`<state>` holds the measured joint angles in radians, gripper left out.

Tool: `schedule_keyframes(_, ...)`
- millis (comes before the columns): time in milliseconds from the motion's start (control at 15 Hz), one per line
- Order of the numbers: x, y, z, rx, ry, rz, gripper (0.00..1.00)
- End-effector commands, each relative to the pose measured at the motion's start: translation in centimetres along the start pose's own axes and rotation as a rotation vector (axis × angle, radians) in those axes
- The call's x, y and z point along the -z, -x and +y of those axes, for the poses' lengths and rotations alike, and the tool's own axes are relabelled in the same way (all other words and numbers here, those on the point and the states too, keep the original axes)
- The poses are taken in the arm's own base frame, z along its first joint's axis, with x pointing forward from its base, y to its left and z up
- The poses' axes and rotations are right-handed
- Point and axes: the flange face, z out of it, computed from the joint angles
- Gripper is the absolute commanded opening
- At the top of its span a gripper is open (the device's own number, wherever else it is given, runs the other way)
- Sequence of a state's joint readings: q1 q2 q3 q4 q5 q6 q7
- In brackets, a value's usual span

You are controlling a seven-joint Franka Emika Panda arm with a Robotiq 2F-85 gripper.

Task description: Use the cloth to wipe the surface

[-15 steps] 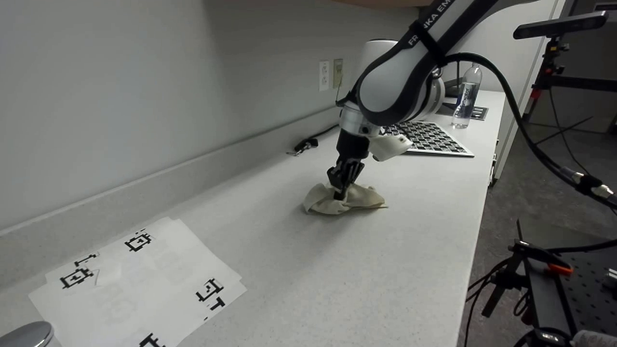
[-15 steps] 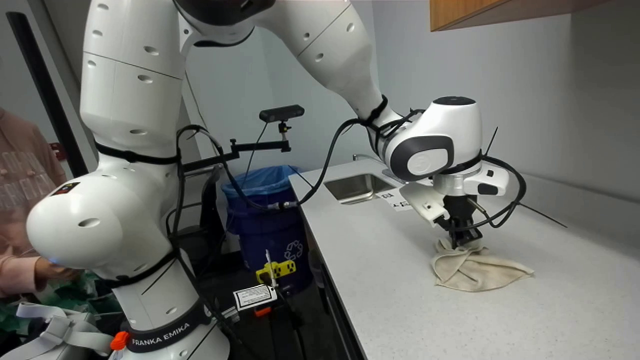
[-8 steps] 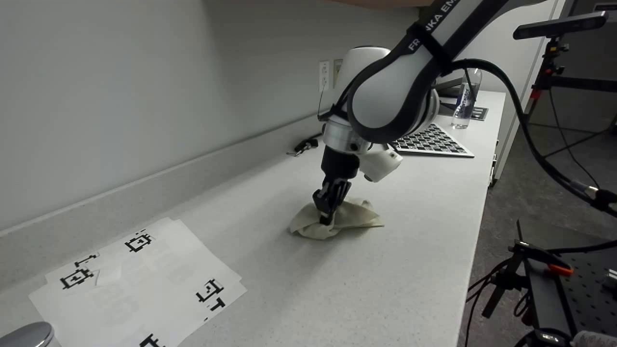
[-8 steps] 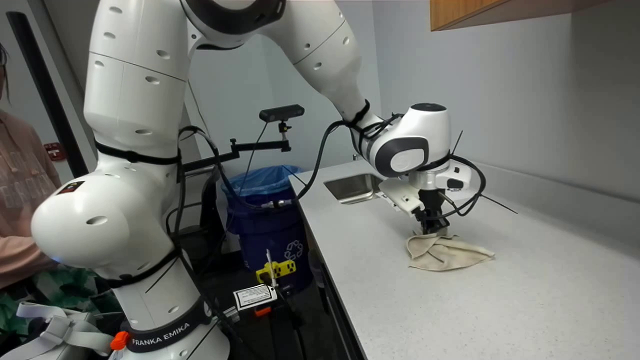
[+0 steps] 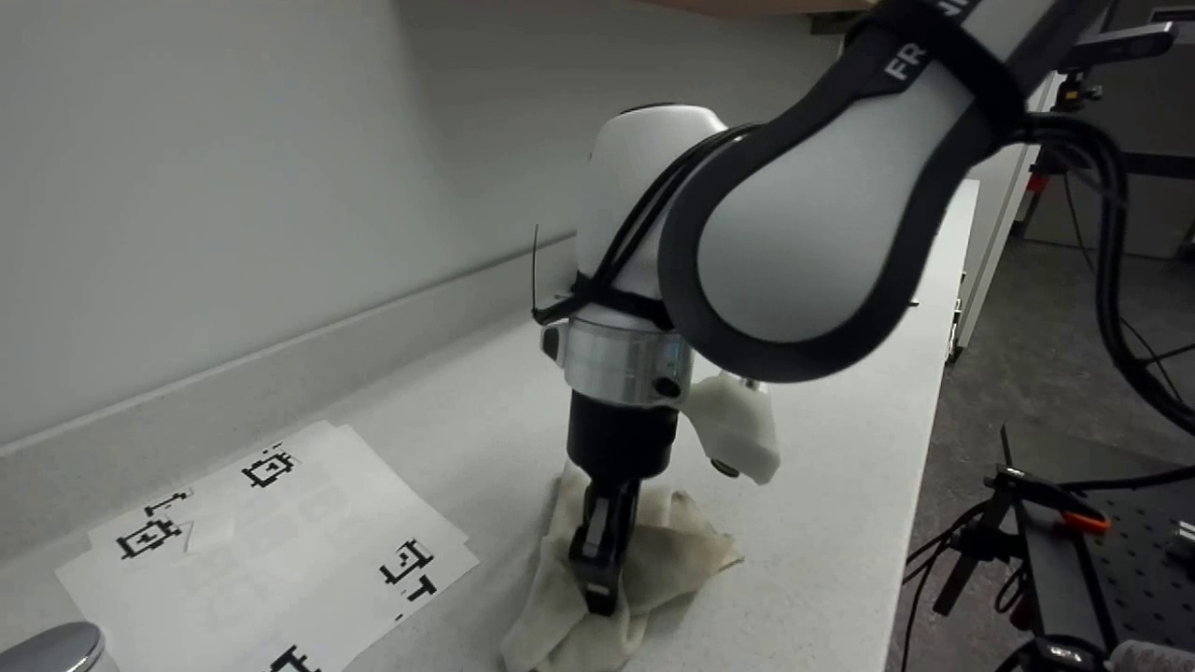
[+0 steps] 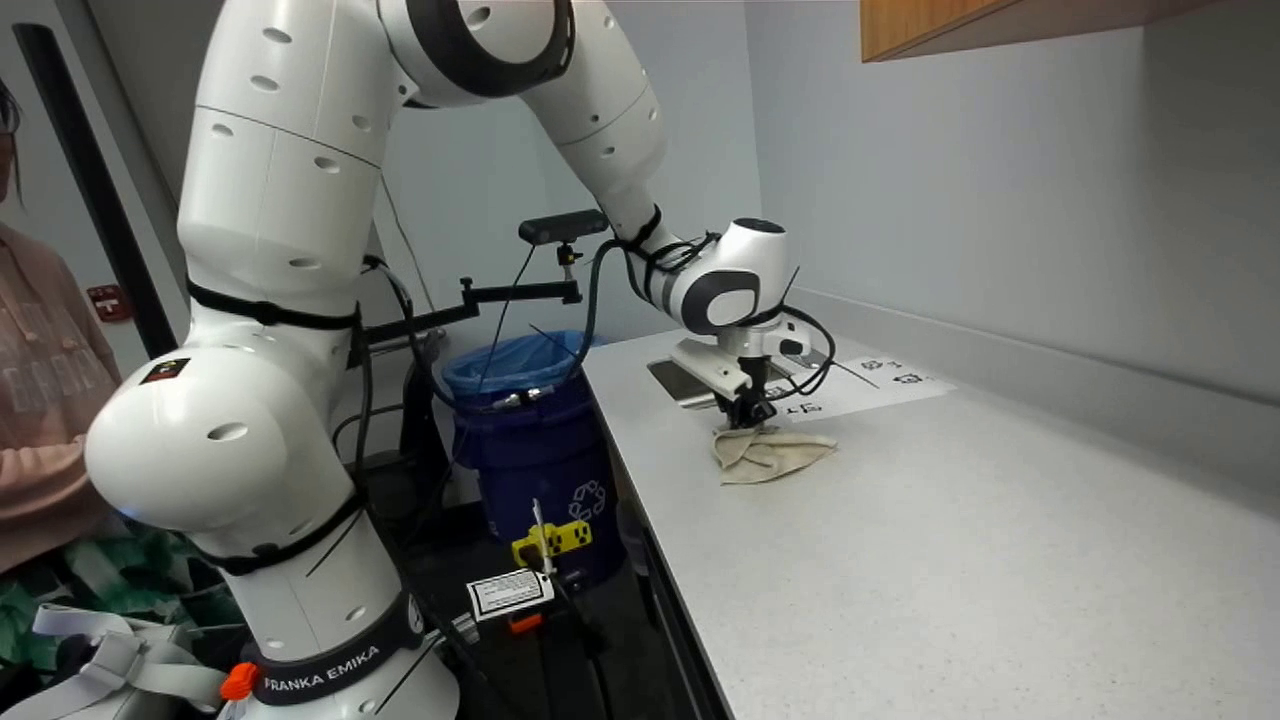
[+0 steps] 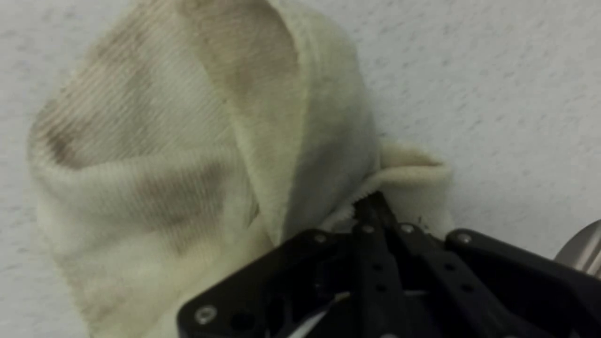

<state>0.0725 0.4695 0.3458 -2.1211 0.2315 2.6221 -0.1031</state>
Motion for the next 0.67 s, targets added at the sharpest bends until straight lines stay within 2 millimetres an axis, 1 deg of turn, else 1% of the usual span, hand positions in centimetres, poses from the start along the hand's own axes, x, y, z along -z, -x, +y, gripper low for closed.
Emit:
schedule_keyframes(0,-3.7,2.3,-4.5,0.153,-0.036,-0.112,0.00)
schedule_keyframes(67,-3.9,2.5,-5.2,0.190,-0.041,-0.136,0.00)
schedule_keyframes(200,-4.0,2.4,-5.4,0.229,-0.032,-0.162,0.00)
schedule_keyframes(400,-3.2,1.4,-3.5,0.209,-0.017,-0.146,0.00)
schedule_keyframes(533,-2.5,0.7,-1.6,0.166,-0.008,-0.124,0.00)
schedule_keyframes(600,-1.9,0.3,-0.2,0.136,-0.005,-0.108,0.00)
